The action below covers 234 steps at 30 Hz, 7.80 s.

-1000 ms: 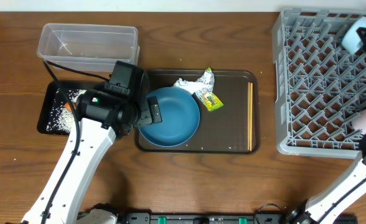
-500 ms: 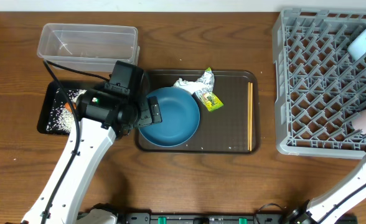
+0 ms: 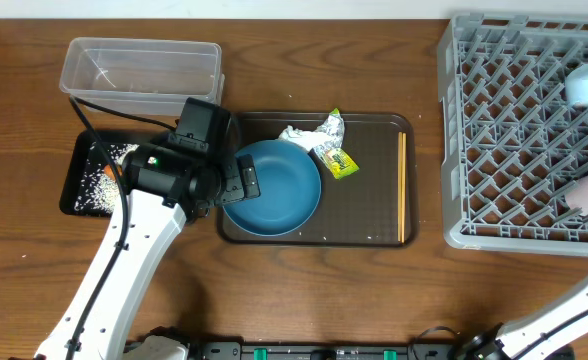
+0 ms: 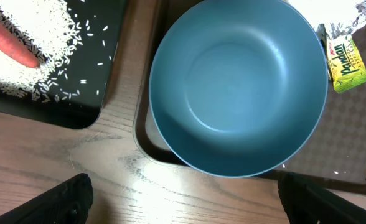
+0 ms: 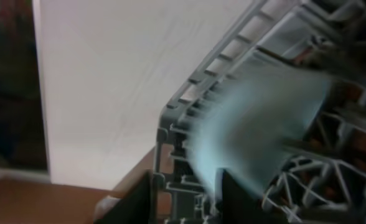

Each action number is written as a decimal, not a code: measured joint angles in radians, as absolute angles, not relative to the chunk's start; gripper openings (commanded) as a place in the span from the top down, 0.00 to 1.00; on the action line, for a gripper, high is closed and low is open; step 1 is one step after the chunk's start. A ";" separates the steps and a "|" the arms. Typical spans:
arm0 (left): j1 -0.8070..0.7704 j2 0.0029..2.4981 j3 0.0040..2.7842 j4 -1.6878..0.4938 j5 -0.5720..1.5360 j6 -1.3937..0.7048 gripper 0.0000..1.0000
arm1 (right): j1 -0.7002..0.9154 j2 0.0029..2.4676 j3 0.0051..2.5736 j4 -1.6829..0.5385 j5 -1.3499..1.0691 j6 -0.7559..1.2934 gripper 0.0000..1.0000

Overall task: Sort waste into correct bins and load items into the dishwasher rack
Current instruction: 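Lower the light blue plate into the rack and open the right gripper, then move the right gripper back over the wooden chopsticks on the tray, then lower the right gripper onto the wooden chopsticks and grasp, then lift the chopsticks and carry them right to the dish rack, then stand the chopsticks upright in the rack and open the right gripper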

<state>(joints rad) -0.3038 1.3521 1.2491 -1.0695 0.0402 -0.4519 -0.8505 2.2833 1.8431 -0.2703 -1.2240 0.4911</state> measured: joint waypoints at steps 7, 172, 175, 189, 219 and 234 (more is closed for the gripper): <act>-0.304 1.352 1.249 -1.069 0.040 -0.452 0.02 | -0.859 2.213 1.841 -0.426 -1.142 0.513 0.28; -0.304 1.352 1.249 -1.070 0.038 -0.452 0.02 | 0.347 2.187 1.624 -1.140 -0.002 0.469 0.99; -0.304 1.352 1.249 -1.069 0.038 -0.452 0.02 | 0.331 2.205 1.707 -1.201 -0.011 0.440 0.99; -0.304 1.352 1.248 -1.069 0.038 -0.452 0.02 | 0.090 2.211 2.332 -1.397 -0.097 0.134 0.99; -0.304 1.352 1.248 -1.069 0.038 -0.452 0.02 | -0.125 2.210 2.235 -1.322 -0.140 -0.012 0.23; -0.304 1.352 1.248 -1.069 0.038 -0.452 0.02 | 0.116 2.144 2.185 -1.504 -0.140 0.112 0.21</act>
